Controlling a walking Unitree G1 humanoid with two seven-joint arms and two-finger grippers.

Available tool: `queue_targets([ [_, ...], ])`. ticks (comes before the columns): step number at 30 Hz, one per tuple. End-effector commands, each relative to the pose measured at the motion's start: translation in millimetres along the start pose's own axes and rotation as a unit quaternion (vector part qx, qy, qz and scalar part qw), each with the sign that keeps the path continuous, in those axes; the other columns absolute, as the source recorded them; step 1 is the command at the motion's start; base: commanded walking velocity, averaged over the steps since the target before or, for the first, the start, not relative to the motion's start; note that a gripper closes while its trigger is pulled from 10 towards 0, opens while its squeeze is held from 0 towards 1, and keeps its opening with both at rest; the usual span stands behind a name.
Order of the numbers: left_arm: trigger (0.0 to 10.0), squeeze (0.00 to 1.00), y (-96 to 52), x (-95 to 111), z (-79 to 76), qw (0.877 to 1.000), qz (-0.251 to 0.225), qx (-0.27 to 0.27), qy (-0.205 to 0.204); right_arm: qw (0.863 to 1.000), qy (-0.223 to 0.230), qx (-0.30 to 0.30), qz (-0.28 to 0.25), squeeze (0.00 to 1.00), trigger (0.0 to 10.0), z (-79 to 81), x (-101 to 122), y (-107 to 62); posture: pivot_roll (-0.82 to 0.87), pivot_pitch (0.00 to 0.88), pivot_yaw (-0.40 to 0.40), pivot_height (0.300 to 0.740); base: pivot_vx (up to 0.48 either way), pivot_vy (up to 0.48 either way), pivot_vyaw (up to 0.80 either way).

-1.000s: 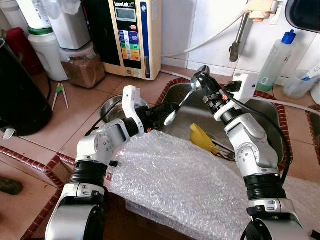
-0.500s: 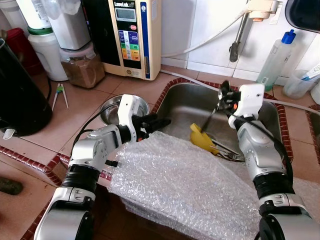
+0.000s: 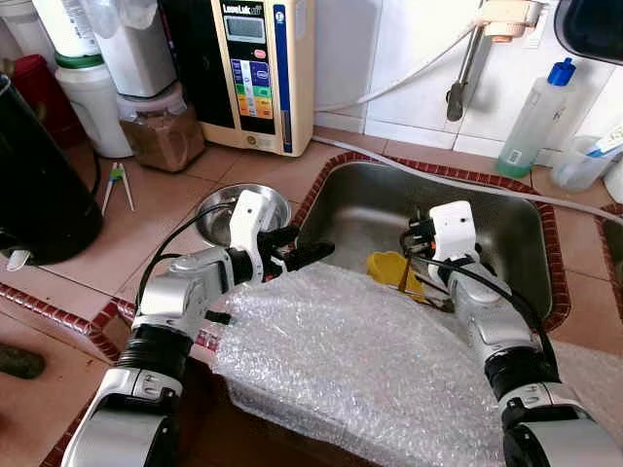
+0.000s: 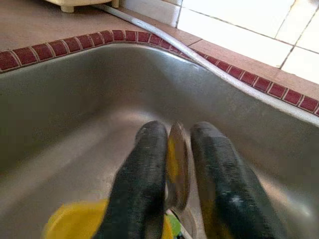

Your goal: Kitchen organization

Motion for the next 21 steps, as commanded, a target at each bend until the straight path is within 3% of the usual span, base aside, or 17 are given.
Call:
queue_targets([
  [1, 10.0, 1.0, -0.7, 9.3, 4.4, 1.0, -0.016, 0.022, 0.013, 1.0, 0.004, 0.002, 0.003, 1.0, 10.0, 0.9, -2.6, 0.0, -0.03, 0.0, 0.046, 0.74, 0.0, 0.0, 0.0],
  [7, 10.0, 1.0, -1.7, 13.3, 13.2, 0.998, -0.023, 0.052, 0.01, 0.999, 0.017, 0.029, -0.018, 1.0, 10.0, 10.7, 4.7, 3.0, -0.03, 0.0, 0.047, 0.74, 0.0, 0.0, 0.0],
  [16, 10.0, 1.0, -6.9, 30.7, 28.0, 0.99, -0.08, 0.119, 0.005, 0.997, 0.046, 0.035, -0.051, 1.0, 10.0, 15.4, 16.8, 5.5, -0.02, 0.0, 0.047, 0.74, 0.0, 0.0, 0.0],
  [18, 10.0, 1.0, -10.8, 39.9, 31.3, 0.985, -0.106, 0.133, 0.004, 0.996, 0.055, 0.044, -0.061, 1.0, 10.0, 18.6, 19.6, 4.6, -0.03, 0.0, 0.049, 0.74, 0.0, 0.0, 0.0],
  [21, 10.0, 1.0, -18.3, 56.0, 40.1, 0.97, -0.163, 0.182, 0.001, 0.994, 0.058, 0.05, -0.082, 1.0, 10.0, 20.4, 24.9, 2.7, -0.03, 0.0, 0.05, 0.74, 0.0, 0.0, 0.0],
])
Point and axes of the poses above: a point about 5 cm out from each wrist's last joint towards the gripper, its own y axis pointing out of the wrist towards the gripper, its own x axis along the axis of the wrist's last joint, z = x × y, the point moved 1 cm from there along y, pointing out of the wrist towards the gripper, and after that the axes turned 9 degrees about -y, right-handed, at the moved point
